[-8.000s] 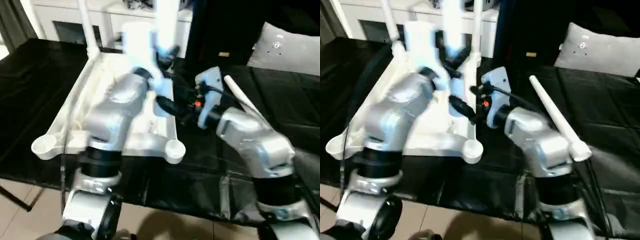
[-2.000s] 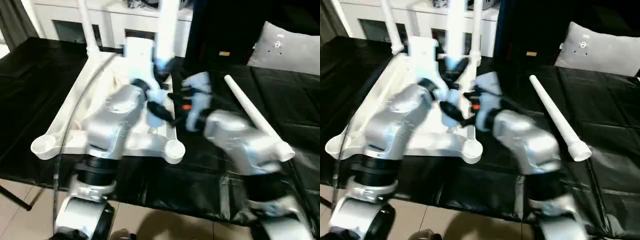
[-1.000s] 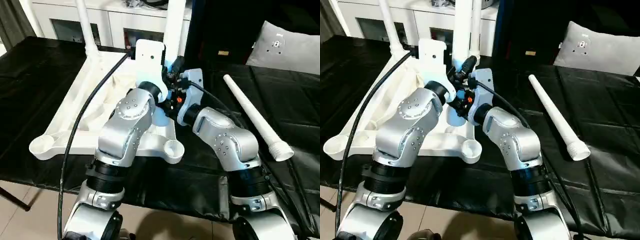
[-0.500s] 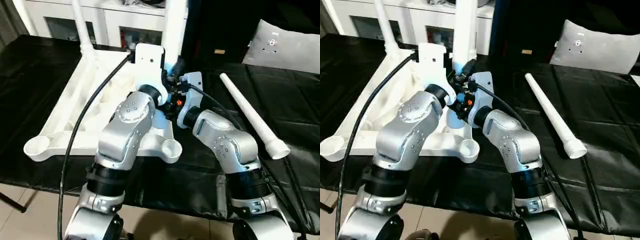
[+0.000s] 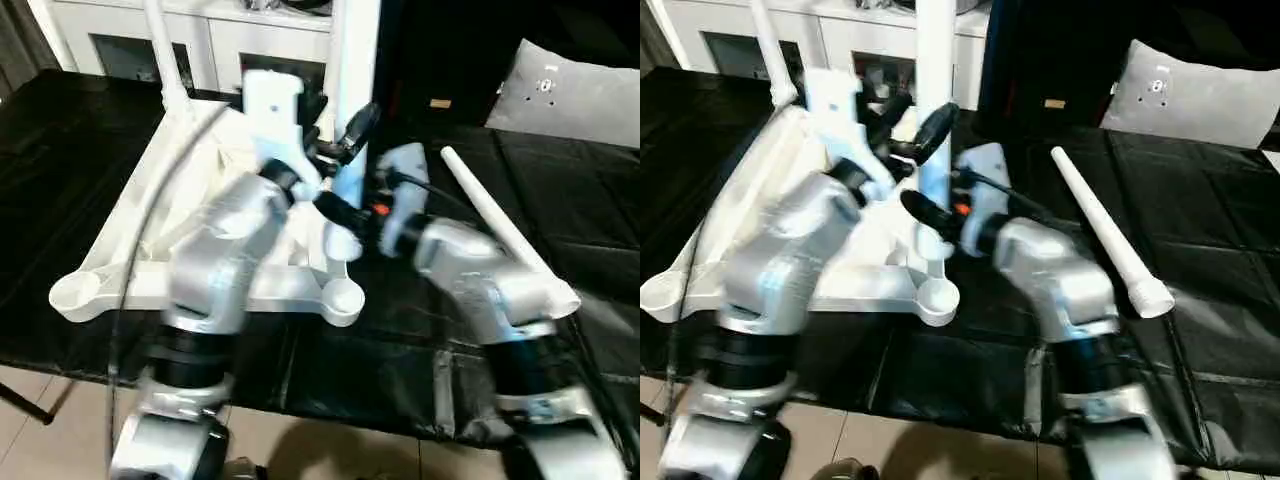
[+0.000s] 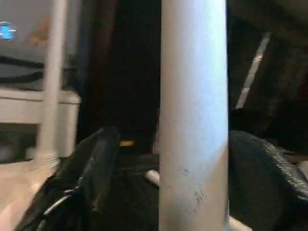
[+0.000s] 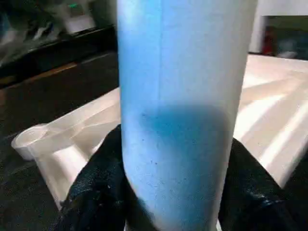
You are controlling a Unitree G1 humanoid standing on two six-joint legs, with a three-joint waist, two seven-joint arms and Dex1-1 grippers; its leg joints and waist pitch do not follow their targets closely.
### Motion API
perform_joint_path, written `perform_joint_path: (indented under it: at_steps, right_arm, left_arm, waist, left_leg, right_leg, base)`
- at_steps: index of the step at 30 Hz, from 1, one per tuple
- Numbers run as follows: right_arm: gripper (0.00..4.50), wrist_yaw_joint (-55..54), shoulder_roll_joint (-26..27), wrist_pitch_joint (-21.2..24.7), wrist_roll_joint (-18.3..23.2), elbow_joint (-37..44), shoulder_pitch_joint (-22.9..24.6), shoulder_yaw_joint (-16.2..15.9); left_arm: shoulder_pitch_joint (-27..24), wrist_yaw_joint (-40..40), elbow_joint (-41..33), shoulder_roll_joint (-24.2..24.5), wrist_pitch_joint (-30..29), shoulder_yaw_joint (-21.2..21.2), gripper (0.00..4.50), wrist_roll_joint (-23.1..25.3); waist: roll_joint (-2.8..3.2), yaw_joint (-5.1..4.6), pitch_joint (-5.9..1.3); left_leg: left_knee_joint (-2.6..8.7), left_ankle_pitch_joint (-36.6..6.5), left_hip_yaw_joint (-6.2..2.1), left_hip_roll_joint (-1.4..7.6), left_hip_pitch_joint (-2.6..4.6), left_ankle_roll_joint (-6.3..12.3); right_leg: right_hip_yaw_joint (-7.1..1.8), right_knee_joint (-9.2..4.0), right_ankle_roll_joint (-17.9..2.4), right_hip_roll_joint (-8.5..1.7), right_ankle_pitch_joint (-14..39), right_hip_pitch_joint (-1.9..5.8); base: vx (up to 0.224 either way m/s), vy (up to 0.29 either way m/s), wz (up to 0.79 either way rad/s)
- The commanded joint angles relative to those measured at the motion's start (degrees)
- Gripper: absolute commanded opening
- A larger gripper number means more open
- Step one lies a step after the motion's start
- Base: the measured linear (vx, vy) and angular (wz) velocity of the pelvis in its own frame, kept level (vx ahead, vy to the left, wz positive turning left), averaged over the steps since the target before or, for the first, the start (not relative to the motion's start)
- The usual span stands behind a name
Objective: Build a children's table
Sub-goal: Pick table leg
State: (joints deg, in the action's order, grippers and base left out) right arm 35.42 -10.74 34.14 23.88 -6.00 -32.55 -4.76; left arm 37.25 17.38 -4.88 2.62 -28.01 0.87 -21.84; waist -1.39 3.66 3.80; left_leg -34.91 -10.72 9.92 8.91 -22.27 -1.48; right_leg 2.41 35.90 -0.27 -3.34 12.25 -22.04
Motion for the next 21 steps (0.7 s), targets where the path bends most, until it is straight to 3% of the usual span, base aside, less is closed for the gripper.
perform_joint_path:
  at_steps: [1,2,3,4,7,8,12,14,16,21]
  right_arm:
    - [1.89,5.8,-2.2,-1.5,1.7,-0.3,0.3,0.2]
    - [1.89,6.1,-2.3,-1.6,1.7,-0.3,0.4,0.2]
    - [1.89,9.9,-4.3,-2.1,2.1,-0.1,0.7,-0.4]
    - [1.89,9.9,-4.3,-2.1,2.1,-0.1,0.7,-0.4]
    - [1.89,16.4,-7.1,-2.8,3.4,0.6,1.4,-0.9]
    - [1.89,18.4,-7.8,-2.8,4.0,1.0,1.6,-1.1]
    - [1.89,23.0,-9.6,-2.5,5.2,1.9,2.2,-1.9]
    - [1.89,24.1,-10.1,-2.4,5.2,1.9,2.4,-2.2]
    - [1.89,25.2,-10.4,-2.2,5.6,1.8,2.5,-2.3]
    - [1.89,27.2,-10.6,-2.2,6.0,1.8,2.5,-2.5]
  left_arm:
    - [0.1,6.4,-0.3,2.4,-2.5,-0.4,4.08,-3.4]
    - [0.0,6.8,-0.3,2.6,-2.6,-0.4,4.17,-3.5]
    - [-0.7,10.6,-0.7,3.5,-4.3,-1.4,4.2,-7.1]
    - [-0.7,10.6,-0.7,3.5,-4.3,-1.4,4.28,-7.1]
    - [-2.2,17.0,-2.1,5.3,-8.5,-1.9,4.33,-13.3]
    - [-2.7,18.9,-2.6,5.9,-9.9,-1.8,4.01,-15.3]
    - [-3.8,23.5,-3.0,6.8,-10.5,-1.3,3.91,-18.3]
    - [-4.0,25.6,-3.1,7.1,-10.6,-1.0,3.58,-19.5]
    - [-4.1,27.6,-3.6,7.1,-10.5,-0.8,3.52,-20.5]
    - [-4.3,29.1,-3.9,7.3,-11.6,-1.0,3.04,-22.2]
  waist:
    - [0.42,0.34,-4.15]
    - [0.32,0.29,-4.17]
    - [0.24,0.27,-4.14]
    - [0.23,0.34,-4.16]
    - [0.25,0.41,-4.18]
    - [0.26,0.46,-4.21]
    - [0.32,0.51,-4.16]
    - [0.35,0.56,-4.07]
    - [0.37,0.52,-4.01]
    - [0.37,0.54,-4.1]
  left_leg:
    - [4.03,-6.1,-1.43,4.09,1.28,-0.18]
    - [4.01,-6.1,-1.34,4.08,1.27,-0.05]
    - [3.99,-6.0,-1.32,4.05,1.27,-0.02]
    - [3.96,-5.9,-1.34,4.03,1.27,0.11]
    - [3.87,-5.5,-1.27,4.07,1.27,0.61]
    - [3.81,-5.7,-1.22,4.04,1.3,0.96]
    - [3.83,-6.0,-1.26,4.15,1.34,1.61]
    - [3.92,-6.6,-1.31,4.19,1.43,1.44]
    - [4.01,-7.9,-1.34,4.24,1.54,0.9]
    - [3.99,-7.4,-1.34,4.23,1.52,0.64]
  right_leg:
    - [-2.77,-3.55,-13.4,-5.08,0.0,2.82]
    - [-2.77,-3.57,-13.5,-5.07,-0.2,2.79]
    - [-2.77,-3.52,-13.9,-5.04,-0.3,2.79]
    - [-2.72,-3.48,-14.2,-5.08,-0.4,2.9]
    - [-2.7,-3.34,-15.3,-5.13,-0.6,2.9]
    - [-2.7,-3.3,-15.6,-5.1,-0.5,2.92]
    - [-2.71,-3.46,-16.0,-5.07,0.3,2.88]
    - [-2.7,-3.56,-15.8,-5.07,1.5,2.84]
    - [-2.72,-3.75,-15.5,-5.06,3.6,2.77]
    - [-2.72,-3.62,-15.5,-5.03,3.0,2.78]
  base:
    - [0.0,0.0,0.0]
    - [0.0,0.0,0.0]
    - [0.0,0.0,0.0]
    - [0.0,0.0,0.0]
    - [0.0,0.0,0.0]
    - [0.0,0.0,0.0]
    - [0.0,0.0,0.0]
    - [0.0,0.0,0.0]
    - [0.0,0.0,0.0]
    - [0.0,0.0,0.0]
